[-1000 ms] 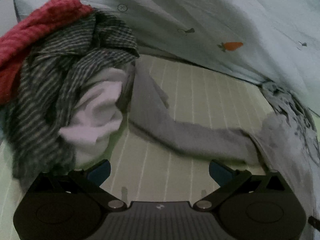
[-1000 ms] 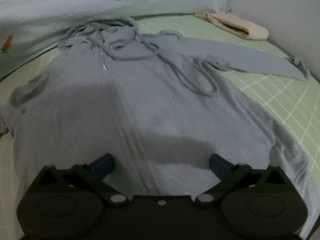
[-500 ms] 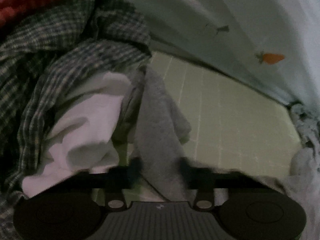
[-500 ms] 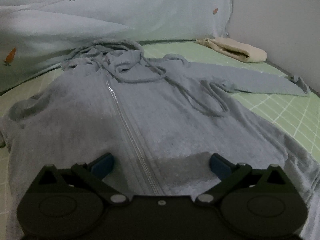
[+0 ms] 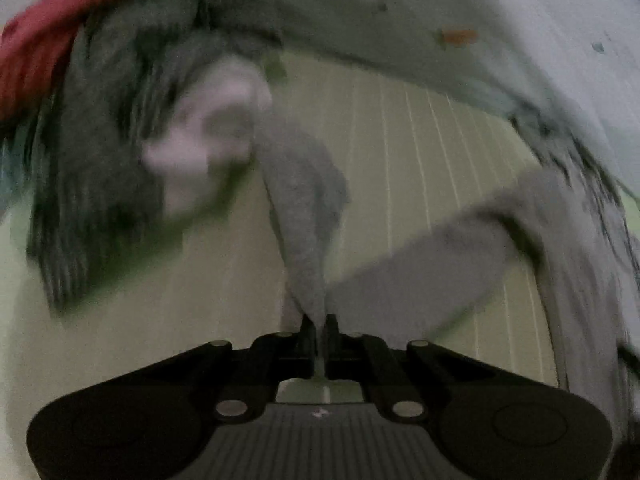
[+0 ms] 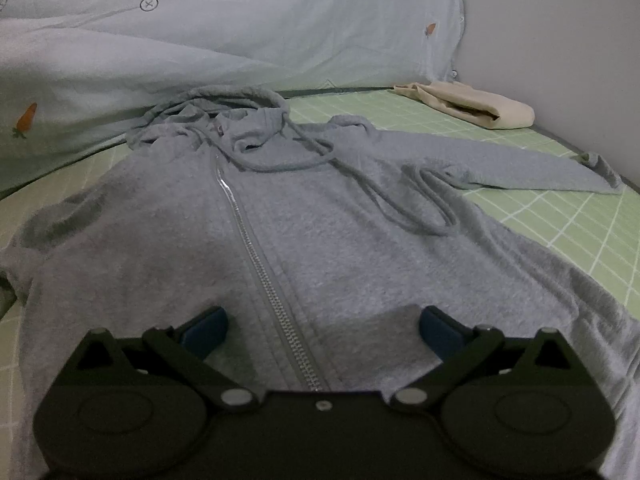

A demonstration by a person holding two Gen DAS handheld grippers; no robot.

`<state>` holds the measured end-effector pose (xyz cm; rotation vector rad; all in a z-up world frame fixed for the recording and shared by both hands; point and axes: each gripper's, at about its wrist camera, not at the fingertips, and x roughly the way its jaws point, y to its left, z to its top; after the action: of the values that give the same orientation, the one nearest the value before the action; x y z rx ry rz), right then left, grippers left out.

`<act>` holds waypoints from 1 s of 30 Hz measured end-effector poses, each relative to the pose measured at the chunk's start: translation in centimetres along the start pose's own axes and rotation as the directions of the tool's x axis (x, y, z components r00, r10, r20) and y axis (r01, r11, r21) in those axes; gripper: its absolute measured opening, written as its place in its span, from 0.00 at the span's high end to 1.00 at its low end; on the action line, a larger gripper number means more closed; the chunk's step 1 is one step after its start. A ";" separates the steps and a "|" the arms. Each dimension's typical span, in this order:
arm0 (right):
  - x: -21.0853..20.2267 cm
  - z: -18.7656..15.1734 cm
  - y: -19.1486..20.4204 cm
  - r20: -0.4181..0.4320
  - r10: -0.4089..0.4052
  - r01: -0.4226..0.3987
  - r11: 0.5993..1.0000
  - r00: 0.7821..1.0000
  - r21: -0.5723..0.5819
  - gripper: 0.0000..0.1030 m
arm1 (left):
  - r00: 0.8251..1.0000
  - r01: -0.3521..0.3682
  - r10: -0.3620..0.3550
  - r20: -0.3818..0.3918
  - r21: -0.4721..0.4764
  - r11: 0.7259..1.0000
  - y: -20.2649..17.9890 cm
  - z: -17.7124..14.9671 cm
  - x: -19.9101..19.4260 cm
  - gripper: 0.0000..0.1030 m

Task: Fold clothes
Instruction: 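Grasp the grey sleeve cuff with the left gripper and lift it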

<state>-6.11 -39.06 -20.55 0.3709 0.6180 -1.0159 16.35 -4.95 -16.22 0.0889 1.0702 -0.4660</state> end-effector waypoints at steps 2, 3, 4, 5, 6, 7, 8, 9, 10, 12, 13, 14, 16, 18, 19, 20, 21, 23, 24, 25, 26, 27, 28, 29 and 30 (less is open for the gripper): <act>0.0 0.0 -0.1 0.001 0.003 -0.003 1.000 1.000 0.001 0.00 | 1.000 0.012 -0.012 -0.014 0.004 1.000 -0.1 -1.1 -0.6 0.87; 0.0 0.0 -0.1 0.002 0.004 -0.004 1.000 1.000 0.002 0.00 | 1.000 0.015 -0.015 -0.013 0.006 1.000 -0.1 -1.5 -1.0 0.81; 0.0 0.0 -0.1 0.001 0.004 -0.004 1.000 1.000 0.001 0.00 | 1.000 0.014 -0.014 -0.006 0.006 1.000 0.0 -1.6 -1.4 0.78; 0.0 0.0 0.0 0.001 0.003 -0.003 1.000 1.000 0.000 0.00 | 1.000 0.007 -0.007 0.016 -0.001 1.000 0.2 -1.5 -1.9 0.69; 0.0 0.0 0.0 0.001 0.002 -0.002 1.000 1.000 -0.001 0.00 | 0.999 0.006 -0.006 0.037 -0.016 1.000 0.6 -1.2 -2.4 0.58; 0.0 0.0 0.1 0.001 0.000 0.000 1.000 1.000 -0.002 0.00 | 0.998 0.016 -0.014 0.057 -0.039 0.999 1.1 -0.9 -2.9 0.53; 0.0 0.0 0.2 0.000 -0.002 0.002 1.000 1.000 -0.003 0.00 | 0.997 0.035 -0.030 0.075 -0.068 0.997 1.5 -0.4 -3.3 0.46; 0.0 0.0 0.2 0.000 -0.004 0.004 1.000 1.000 -0.004 0.00 | 0.994 0.061 -0.052 0.095 -0.103 0.993 2.1 0.2 -3.6 0.42; 0.0 0.0 0.3 0.000 -0.004 0.004 1.000 1.000 -0.004 0.00 | 0.991 0.090 -0.074 0.113 -0.142 0.986 2.7 0.7 -3.8 0.39; 0.0 0.0 0.3 -0.001 -0.006 0.006 1.000 1.000 -0.005 0.00 | 0.985 0.131 -0.103 0.136 -0.223 0.966 4.0 1.9 -3.5 0.31; 0.0 0.0 0.4 -0.001 -0.007 0.007 1.000 1.000 -0.005 0.00 | 0.984 0.142 -0.108 0.141 -0.258 0.956 4.6 2.5 -3.1 0.31; 0.0 0.0 0.4 -0.001 -0.008 0.008 1.000 1.000 -0.006 0.00 | 0.985 0.140 -0.105 0.136 -0.286 0.948 5.1 3.1 -2.5 0.30; 0.0 0.0 0.5 -0.001 -0.010 0.010 1.000 1.000 -0.007 0.00 | 0.988 0.129 -0.093 0.122 -0.337 0.933 6.2 4.3 -1.2 0.30; 0.1 0.0 0.4 -0.001 -0.010 0.010 1.000 1.000 -0.008 0.00 | 0.995 0.084 -0.057 0.086 -0.349 0.934 6.8 5.1 0.3 0.30; 0.1 0.1 0.4 -0.001 -0.010 0.010 1.000 1.000 -0.008 0.00 | 0.997 0.065 -0.043 0.069 -0.352 0.934 6.9 5.4 0.9 0.30; 0.1 0.0 0.4 -0.001 -0.011 0.011 1.000 1.000 -0.008 0.00 | 0.998 0.051 -0.035 0.052 -0.357 0.933 7.1 5.6 1.5 0.31; 0.1 0.0 0.4 -0.001 -0.011 0.011 1.000 1.000 -0.008 0.00 | 0.999 0.039 -0.027 0.037 -0.364 0.931 7.2 5.8 2.1 0.35; 0.1 0.0 0.4 -0.001 -0.012 0.012 1.000 1.000 -0.010 0.00 | 0.999 0.035 -0.028 0.025 -0.380 0.924 7.3 5.7 2.7 0.50; 0.1 0.0 0.4 -0.001 -0.012 0.012 1.000 1.000 -0.010 0.00 | 0.999 0.045 -0.037 0.029 -0.380 0.924 7.3 5.6 2.8 0.66; 0.1 0.0 0.4 -0.001 -0.011 0.011 1.000 1.000 -0.011 0.00 | 0.998 0.053 -0.043 0.034 -0.368 0.928 7.2 5.6 2.7 0.74; 0.1 0.0 0.4 -0.001 -0.011 0.011 1.000 1.000 -0.011 0.00 | 0.998 0.055 -0.045 0.038 -0.345 0.937 6.8 5.5 2.6 0.85; 0.1 0.0 0.4 -0.001 -0.011 0.011 1.000 1.000 -0.011 0.00 | 0.998 0.056 -0.044 0.047 -0.315 0.947 6.4 5.4 2.3 0.90; 0.1 0.0 0.3 -0.001 -0.010 0.010 1.000 1.000 -0.011 0.00 | 0.997 0.053 -0.036 0.067 -0.275 0.960 5.9 5.2 1.8 0.92; 0.1 0.0 0.4 -0.001 -0.010 0.010 1.000 1.000 -0.011 0.00 | 0.995 0.047 -0.026 0.091 -0.241 0.969 5.5 5.0 1.2 0.94; 0.1 0.0 0.3 -0.001 -0.009 0.009 1.000 1.000 -0.011 0.00 | 0.993 0.039 -0.014 0.114 -0.212 0.976 5.0 4.7 0.5 0.94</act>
<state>-5.78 -39.01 -20.59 0.3586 0.6264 -1.0206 22.48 -1.98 -15.12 -0.1411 1.0060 -0.3726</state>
